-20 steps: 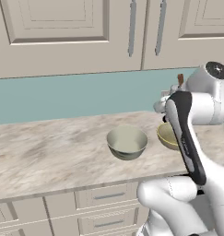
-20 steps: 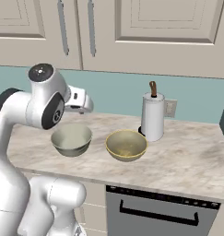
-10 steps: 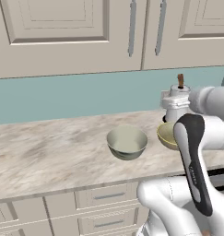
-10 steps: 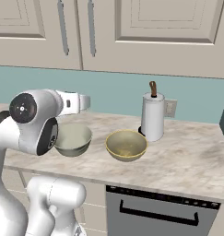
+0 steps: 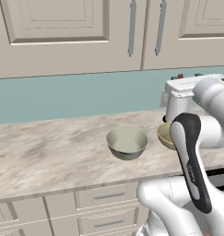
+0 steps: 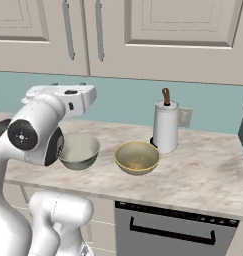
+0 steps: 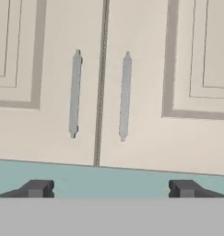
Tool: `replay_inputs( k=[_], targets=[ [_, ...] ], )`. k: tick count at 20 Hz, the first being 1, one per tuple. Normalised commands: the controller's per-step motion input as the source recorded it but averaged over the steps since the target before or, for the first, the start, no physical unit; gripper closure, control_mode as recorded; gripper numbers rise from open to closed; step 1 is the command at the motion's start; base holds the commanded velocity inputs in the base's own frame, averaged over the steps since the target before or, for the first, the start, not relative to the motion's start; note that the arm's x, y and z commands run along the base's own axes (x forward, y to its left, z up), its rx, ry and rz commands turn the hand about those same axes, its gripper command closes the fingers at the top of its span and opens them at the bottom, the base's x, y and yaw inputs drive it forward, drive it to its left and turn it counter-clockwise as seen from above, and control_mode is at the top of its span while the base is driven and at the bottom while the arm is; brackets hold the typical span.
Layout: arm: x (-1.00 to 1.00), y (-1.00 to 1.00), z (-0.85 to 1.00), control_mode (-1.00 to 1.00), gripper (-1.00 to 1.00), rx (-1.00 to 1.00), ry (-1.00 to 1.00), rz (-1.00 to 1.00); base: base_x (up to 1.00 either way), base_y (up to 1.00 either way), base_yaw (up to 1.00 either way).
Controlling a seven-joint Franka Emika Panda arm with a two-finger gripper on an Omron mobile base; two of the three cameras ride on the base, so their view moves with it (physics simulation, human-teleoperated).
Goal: Open the cabinet. Pick the bowls from the counter and place them in the cabinet. Then close the cabinet.
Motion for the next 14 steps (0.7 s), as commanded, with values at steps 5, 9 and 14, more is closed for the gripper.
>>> replay_inputs(
  k=[5,9,14],
  targets=[
    [0.00,0.00,0.54,-1.00,-1.00,0.03,-0.20,0.00,0.00,0.00,0.00],
    [0.13,-0.01,0.43,-1.00,-1.00,0.03,-0.01,0.02,0.00,0.00,0.00],
    [0.40,-0.08,0.32,-1.00,-1.00,0.02,0.03,0.02,0.00,0.00,0.00]
  ],
)
